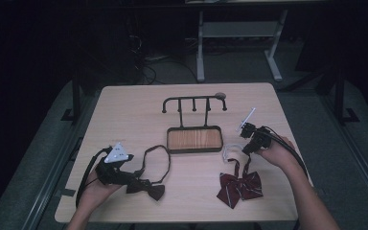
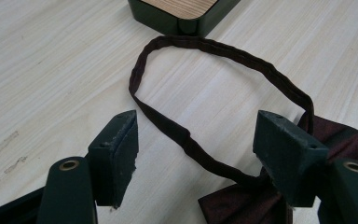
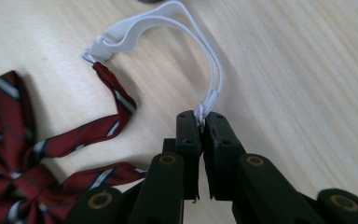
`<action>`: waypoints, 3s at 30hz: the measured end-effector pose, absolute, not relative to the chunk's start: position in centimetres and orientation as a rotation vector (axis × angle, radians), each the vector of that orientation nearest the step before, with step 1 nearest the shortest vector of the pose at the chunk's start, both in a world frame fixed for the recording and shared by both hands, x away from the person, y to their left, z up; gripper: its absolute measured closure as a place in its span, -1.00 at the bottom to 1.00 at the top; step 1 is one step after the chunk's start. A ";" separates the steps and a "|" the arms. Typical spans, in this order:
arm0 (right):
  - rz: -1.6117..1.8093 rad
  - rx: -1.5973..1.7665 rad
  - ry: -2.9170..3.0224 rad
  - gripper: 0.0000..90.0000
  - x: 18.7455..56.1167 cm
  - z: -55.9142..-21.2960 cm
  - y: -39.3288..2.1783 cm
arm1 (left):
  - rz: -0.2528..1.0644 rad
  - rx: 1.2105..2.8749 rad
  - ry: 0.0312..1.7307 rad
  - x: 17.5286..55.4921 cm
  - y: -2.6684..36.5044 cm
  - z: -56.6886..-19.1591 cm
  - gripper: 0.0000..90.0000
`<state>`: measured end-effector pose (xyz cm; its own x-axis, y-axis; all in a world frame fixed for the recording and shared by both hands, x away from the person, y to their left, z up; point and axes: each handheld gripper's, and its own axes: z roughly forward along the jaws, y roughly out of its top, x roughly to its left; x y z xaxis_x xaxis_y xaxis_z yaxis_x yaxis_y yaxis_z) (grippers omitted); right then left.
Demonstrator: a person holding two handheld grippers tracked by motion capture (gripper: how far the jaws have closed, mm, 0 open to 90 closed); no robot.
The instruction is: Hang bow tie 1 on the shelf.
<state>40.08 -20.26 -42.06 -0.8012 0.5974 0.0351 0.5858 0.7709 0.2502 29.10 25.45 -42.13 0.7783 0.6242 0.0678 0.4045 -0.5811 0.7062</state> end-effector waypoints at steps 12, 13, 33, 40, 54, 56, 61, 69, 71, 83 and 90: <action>0.520 0.902 2.940 0.87 38.6 -39.6 -20.2 | 0.405 2.272 0.759 29.1 25.4 -42.1 -0.30; 0.536 0.888 2.949 0.87 38.4 -39.1 -20.1 | 0.407 2.267 0.758 29.1 25.4 -42.1 -0.30; 0.622 0.765 2.966 0.87 37.3 -34.4 -18.9 | 0.409 2.254 0.769 29.1 25.8 -42.0 -0.30; 0.629 0.735 2.958 0.87 37.2 -32.8 -18.5 | 0.402 2.258 0.768 29.1 25.6 -42.1 -0.30; 0.618 0.696 2.945 0.87 37.3 -30.6 -17.5 | 0.410 2.266 0.756 29.1 25.7 -42.1 -0.30; 0.624 0.696 2.943 0.87 37.3 -30.3 -17.5 | 0.411 2.264 0.756 29.1 25.7 -42.0 -0.30; 0.625 0.688 2.927 0.87 37.4 -29.6 -17.4 | 0.410 2.257 0.759 29.1 25.7 -42.1 -0.30; 0.626 0.680 2.908 0.87 37.7 -28.5 -17.2 | 0.414 2.256 0.758 29.1 25.7 -42.0 -0.30; 0.625 0.680 2.905 0.87 37.9 -28.3 -17.1 | 0.414 2.258 0.756 29.1 25.7 -42.0 -0.30; 0.613 0.698 2.884 0.87 39.1 -26.9 -16.8 | 0.415 2.257 0.756 29.1 25.7 -42.0 -0.30; 0.598 0.708 2.883 0.87 39.8 -26.2 -16.5 | 0.413 2.255 0.757 29.1 25.8 -42.0 -0.30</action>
